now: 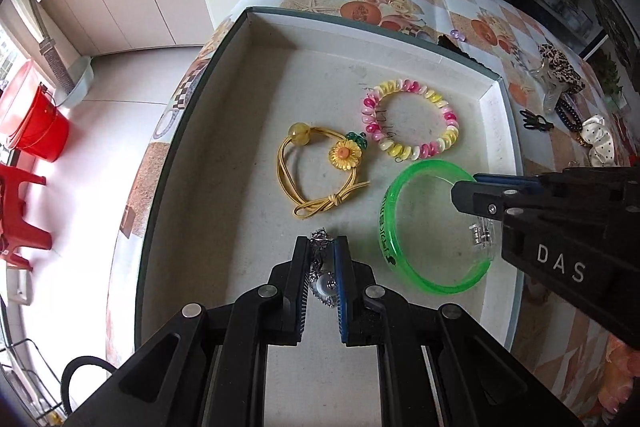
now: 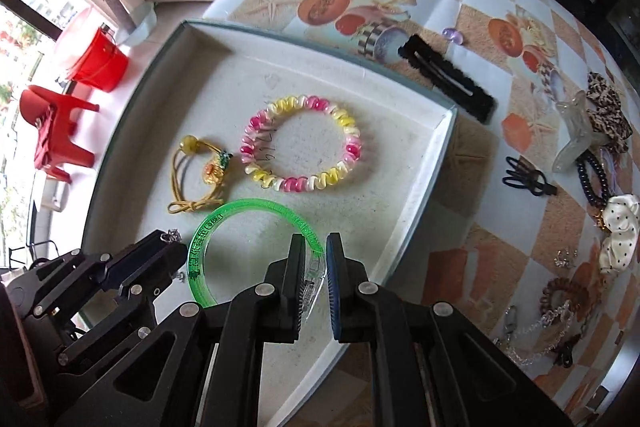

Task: Organize jewelry
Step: 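Carry the silver pendant and green bangle over the white tray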

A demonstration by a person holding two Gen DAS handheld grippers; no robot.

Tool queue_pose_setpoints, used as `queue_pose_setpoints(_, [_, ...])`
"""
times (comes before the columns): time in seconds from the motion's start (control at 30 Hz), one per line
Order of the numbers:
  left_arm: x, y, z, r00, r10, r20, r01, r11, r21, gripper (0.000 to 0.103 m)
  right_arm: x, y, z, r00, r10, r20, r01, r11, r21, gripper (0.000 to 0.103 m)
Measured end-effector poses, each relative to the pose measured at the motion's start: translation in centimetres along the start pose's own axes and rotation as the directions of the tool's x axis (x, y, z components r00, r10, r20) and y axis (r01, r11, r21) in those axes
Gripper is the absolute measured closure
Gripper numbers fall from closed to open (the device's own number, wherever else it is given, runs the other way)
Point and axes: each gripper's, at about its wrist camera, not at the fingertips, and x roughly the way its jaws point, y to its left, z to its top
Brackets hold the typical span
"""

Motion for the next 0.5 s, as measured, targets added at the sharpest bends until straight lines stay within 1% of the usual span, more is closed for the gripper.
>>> queue_pose_setpoints(0.13, [0.4,0.0,0.8,1.0,0.013,0.015,-0.013,1.0,0.0,0.088,0.9,-0.2,0.4,1.0,-0.021,-0.005,0.021,1.0,0.017,0.092])
queue_pose_setpoints(0.37, [0.8,0.4,2.1,0.999,0.034,0.042,-0.033,0.999,-0.012,0.088,0.8,-0.9,2.0,0.998,-0.045,0.042,0.042,0.997,0.061,0.092])
queue_pose_setpoints(0.5, [1.1,0.4,2.4,0.997,0.046,0.055,-0.045,0.999,-0.019,0.088,0.8,-0.8,2.9,0.997,-0.05,0.059,0.047,0.997,0.058,0.092])
